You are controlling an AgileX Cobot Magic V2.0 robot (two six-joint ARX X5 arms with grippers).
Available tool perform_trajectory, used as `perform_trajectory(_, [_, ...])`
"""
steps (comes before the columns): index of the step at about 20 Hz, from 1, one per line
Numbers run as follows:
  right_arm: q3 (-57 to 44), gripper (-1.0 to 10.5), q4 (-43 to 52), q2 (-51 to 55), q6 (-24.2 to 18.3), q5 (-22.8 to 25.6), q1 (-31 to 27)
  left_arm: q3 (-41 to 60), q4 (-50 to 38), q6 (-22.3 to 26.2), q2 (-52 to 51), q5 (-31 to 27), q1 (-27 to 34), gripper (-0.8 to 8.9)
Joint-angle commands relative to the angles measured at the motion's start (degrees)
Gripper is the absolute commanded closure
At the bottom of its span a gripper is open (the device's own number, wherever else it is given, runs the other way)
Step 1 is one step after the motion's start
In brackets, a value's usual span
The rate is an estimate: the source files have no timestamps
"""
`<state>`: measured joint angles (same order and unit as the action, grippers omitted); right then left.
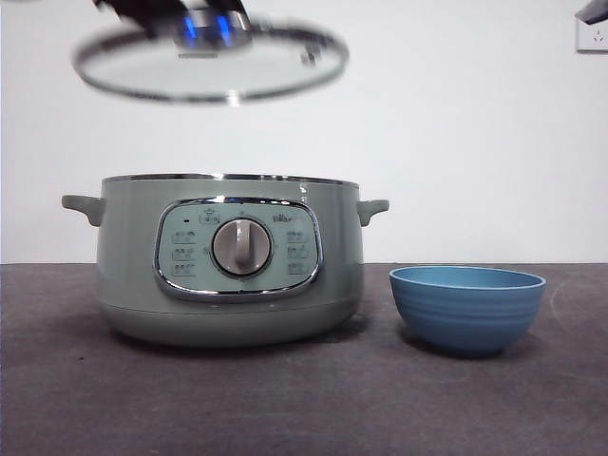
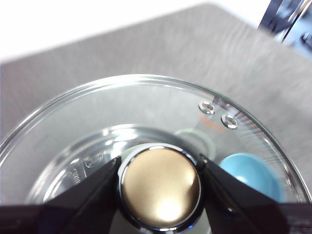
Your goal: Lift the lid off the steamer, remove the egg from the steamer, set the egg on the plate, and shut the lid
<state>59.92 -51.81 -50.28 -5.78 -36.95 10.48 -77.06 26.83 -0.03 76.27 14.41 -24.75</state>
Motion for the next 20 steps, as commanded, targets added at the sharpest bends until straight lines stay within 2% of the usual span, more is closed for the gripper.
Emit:
perform_trajectory(1, [0.1, 4.1, 3.5, -0.3, 3.8, 0.0, 0.1, -1.4, 0.6, -0.1, -6.2, -1.2, 0.1, 8.22])
perform_trajectory(7, [0.1, 4.1, 9.7, -3.0, 8.8, 0.0, 1.5, -1.4, 9.1, 0.1, -17.7, -3.1, 0.1, 8.22])
perform_trajectory(9, [0.2, 4.1, 13.1, -5.5, 10.2, 0.8, 3.4, -1.4, 12.7, 0.1, -22.5, -6.2, 0.1, 8.22])
perform_trajectory(14, [0.3, 4.1, 23.2, -13.9, 13.9, 6.2, 10.8, -1.4, 20.9, 0.0, -32.3, -9.7, 0.1, 8.22])
perform_trajectory(20, [9.9, 4.1, 26.9, -29.9, 13.6, 15.3, 22.0, -1.4, 30.4, -0.2, -40.2, -12.1, 0.1, 8.22])
